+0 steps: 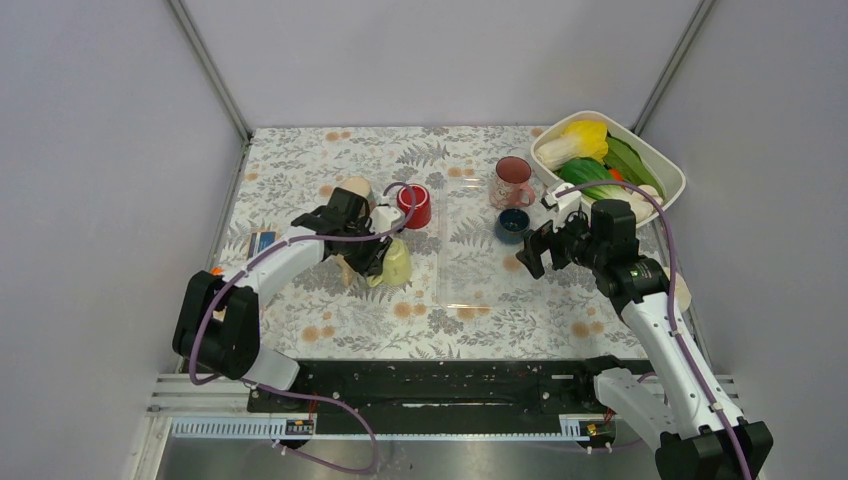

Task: Turn the mug right side up

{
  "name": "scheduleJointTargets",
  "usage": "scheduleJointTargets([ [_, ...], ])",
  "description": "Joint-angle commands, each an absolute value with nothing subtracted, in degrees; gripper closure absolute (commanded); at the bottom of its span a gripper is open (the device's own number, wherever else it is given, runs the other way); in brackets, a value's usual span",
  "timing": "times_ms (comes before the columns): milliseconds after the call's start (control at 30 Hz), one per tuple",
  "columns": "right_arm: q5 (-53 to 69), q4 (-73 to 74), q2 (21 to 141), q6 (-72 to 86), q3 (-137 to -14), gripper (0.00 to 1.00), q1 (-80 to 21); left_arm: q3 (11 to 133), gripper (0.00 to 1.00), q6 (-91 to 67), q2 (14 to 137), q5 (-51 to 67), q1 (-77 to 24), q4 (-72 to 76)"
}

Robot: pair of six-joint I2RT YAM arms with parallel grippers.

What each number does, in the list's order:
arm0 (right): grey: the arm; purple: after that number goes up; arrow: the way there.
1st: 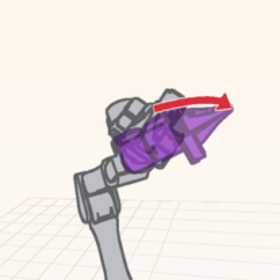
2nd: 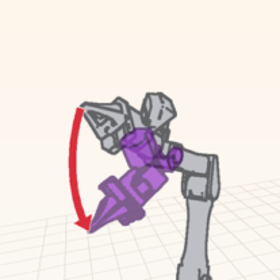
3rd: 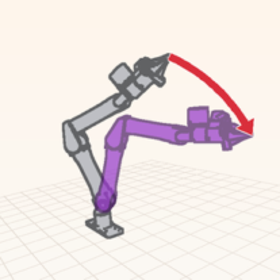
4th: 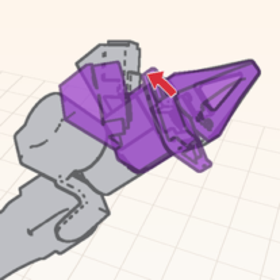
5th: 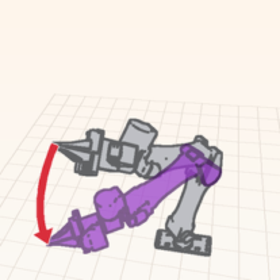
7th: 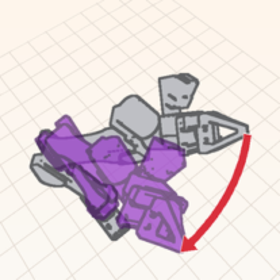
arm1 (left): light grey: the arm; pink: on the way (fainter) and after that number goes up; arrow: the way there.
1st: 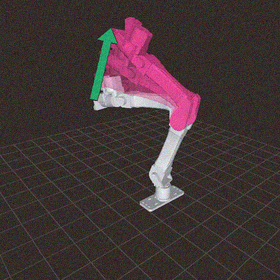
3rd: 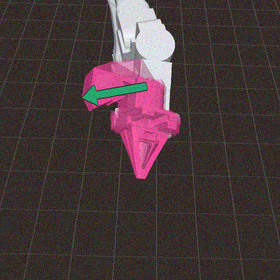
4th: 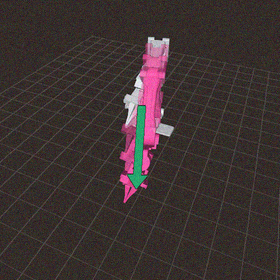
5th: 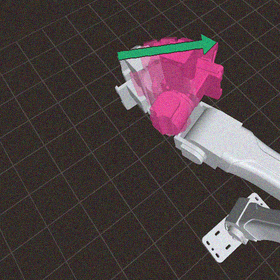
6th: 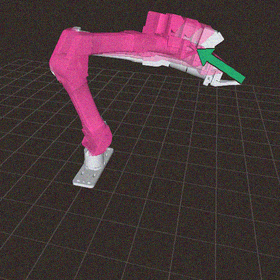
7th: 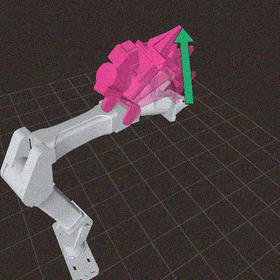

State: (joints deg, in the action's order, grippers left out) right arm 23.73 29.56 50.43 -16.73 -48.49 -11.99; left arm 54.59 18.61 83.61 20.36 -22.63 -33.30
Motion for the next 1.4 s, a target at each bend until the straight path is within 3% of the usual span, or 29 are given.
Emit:
scheduleJointTargets([
  [0,25.3,27.3,50.1,-17.3,-48.3,0.01,-11.9,55.0,0.69,18.1,84.7,18.9,-23.0,-30.3],
  [133,25.4,27.3,50.0,-17.3,-48.3,0.01,-11.9,55.2,0.74,18.1,85.0,18.2,-23.1,-30.3],
  [267,25.4,27.3,50.1,-17.4,-48.5,0.01,-11.9,55.6,1.0,18.3,85.1,18.4,-23.4,-30.4],
  [467,27.2,27.3,50.3,-15.9,-50.2,0.02,-11.9,62.0,1.0,19.2,83.9,22.3,-23.4,-34.4],
  [700,39.8,25.2,52.9,-11.0,-55.3,0.06,-11.9,79.7,1.0,16.6,84.0,33.9,-23.3,-40.3],
  [900,54.2,8.7,56.6,8.7,-58.1,0.12,-11.9,94.0,1.0,5.8,87.9,45.2,-22.5,-37.7],
  [1033,56.5,-19.7,59.7,33.5,-52.7,0.15,-11.9,87.1,1.0,-16.1,87.5,55.8,-19.1,-15.3],
  [1100,55.5,-33.8,61.5,43.8,-49.9,0.16,-11.9,80.2,1.0,-34.7,87.0,59.6,-17.2,8.6],
  [1200,53.1,-43.7,64.4,52.6,-47.2,0.18,-12.1,72.9,1.0,-52.6,87.8,61.0,-15.8,32.2],
  [1367,50.3,-52.2,68.4,60.8,-43.9,0.2,-13.6,63.7,1.0,-69.9,88.1,57.5,-15.5,57.9],
])
